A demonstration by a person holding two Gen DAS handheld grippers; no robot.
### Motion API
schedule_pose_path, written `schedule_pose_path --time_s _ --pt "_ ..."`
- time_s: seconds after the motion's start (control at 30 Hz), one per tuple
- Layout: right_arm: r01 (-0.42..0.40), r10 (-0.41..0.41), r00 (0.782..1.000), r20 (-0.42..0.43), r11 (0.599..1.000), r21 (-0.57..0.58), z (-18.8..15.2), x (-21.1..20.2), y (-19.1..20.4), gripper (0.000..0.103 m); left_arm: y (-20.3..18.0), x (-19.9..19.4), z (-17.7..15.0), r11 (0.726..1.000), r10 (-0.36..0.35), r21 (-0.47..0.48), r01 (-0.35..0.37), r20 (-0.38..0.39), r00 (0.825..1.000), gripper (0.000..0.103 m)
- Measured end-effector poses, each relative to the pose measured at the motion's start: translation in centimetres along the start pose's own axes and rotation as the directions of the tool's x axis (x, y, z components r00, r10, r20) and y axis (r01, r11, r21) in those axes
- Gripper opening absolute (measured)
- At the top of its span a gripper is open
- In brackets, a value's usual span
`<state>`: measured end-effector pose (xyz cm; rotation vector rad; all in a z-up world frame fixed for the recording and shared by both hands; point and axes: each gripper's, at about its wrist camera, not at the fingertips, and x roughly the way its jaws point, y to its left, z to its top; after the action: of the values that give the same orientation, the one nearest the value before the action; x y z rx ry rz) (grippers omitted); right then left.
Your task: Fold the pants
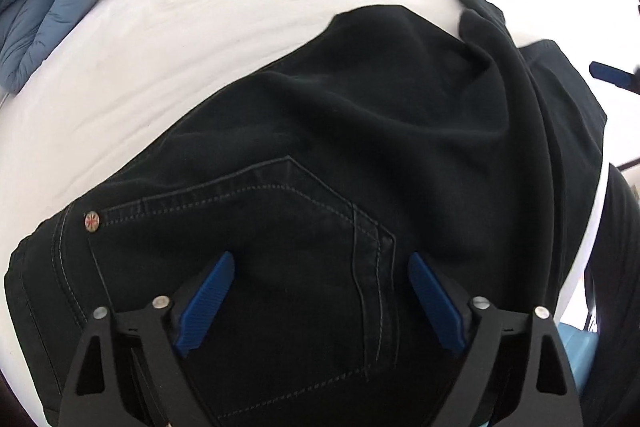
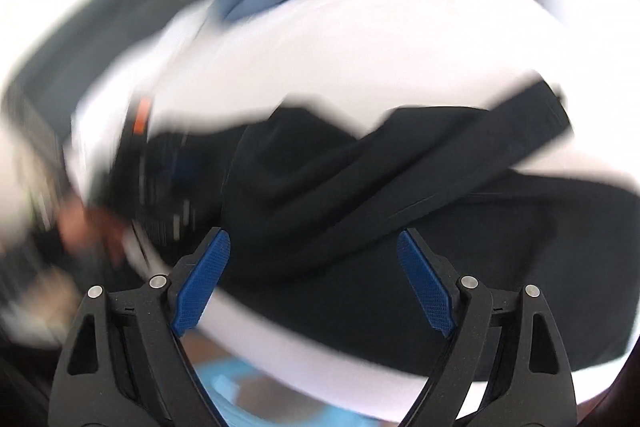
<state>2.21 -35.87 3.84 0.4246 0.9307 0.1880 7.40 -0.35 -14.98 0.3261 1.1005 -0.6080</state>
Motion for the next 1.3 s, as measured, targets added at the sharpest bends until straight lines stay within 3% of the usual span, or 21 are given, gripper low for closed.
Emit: schedule_pose_path --time_s 0.1,0.2,0.33,0.43,0.47,0.5,0.63,0.7,0.8,0.9,1.13,1.3 --pt "-0.051 0.017 0.992 0.123 0.959 0.280 3.1 -0.8 -7.6 0.086 -0.7 1.0 1.2 1.000 0.009 -0.004 -0.009 -0.022 1.000 0.102" --pt "-0.123 0.027 0.979 0.204 0.868 0.481 4.6 -0.5 -14.4 0.078 -0.9 1.6 1.6 1.000 0.011 -0.011 -0.011 -0.031 0.999 0.103" --pt "-0.173 0.021 0.970 0.244 0.763 0.623 5.8 1.1 -20.5 0.075 -0.4 1.2 0.8 1.000 0.003 -0.025 -0.004 -0.015 1.000 0.103" --pt "-0.159 0.022 0.980 0.198 0.689 0.708 5.3 3.3 -23.4 0.074 1.9 1.3 0.2 1.000 0.001 -0.030 -0.001 -0.020 1.000 0.103" --pt "-0.149 0.019 0.983 0.185 0.678 0.720 5.4 3.9 -23.9 0.066 2.4 0.9 -0.2 0.999 -0.001 -0.034 0.000 -0.020 1.000 0.103" --pt "-0.135 0.013 0.985 0.171 0.673 0.727 5.6 4.4 -24.2 0.059 2.5 1.0 0.1 0.999 -0.002 -0.036 0.001 -0.021 1.000 0.103" --pt "-0.144 0.036 0.986 0.165 0.692 0.707 6.5 6.0 -24.0 0.056 2.6 1.1 0.3 0.999 -0.005 -0.043 0.005 -0.018 1.000 0.103" --pt "-0.151 0.052 0.986 0.159 0.686 0.712 6.5 6.5 -23.7 0.034 2.7 1.0 0.2 0.999 -0.005 -0.046 0.005 -0.018 1.000 0.103" --pt "-0.165 0.060 0.984 0.169 0.677 0.717 6.5 7.3 -24.0 0.020 2.5 1.3 0.6 0.998 -0.011 -0.060 0.010 -0.018 1.000 0.103" --pt "-0.159 0.029 0.981 0.194 0.699 0.697 6.3 6.8 -23.4 0.007 2.8 1.4 0.8 0.997 -0.018 -0.076 0.016 -0.017 1.000 0.103" --pt "-0.156 -0.063 0.949 0.309 0.759 0.632 5.8 0.0 -20.5 0.005 3.5 1.5 1.2 0.993 -0.021 -0.121 0.020 -0.013 1.000 0.103" --pt "-0.222 -0.072 0.914 0.400 0.737 0.639 3.4 -7.1 -19.0 0.005 4.2 1.5 1.7 0.988 -0.024 -0.152 0.021 -0.023 0.999 0.103"
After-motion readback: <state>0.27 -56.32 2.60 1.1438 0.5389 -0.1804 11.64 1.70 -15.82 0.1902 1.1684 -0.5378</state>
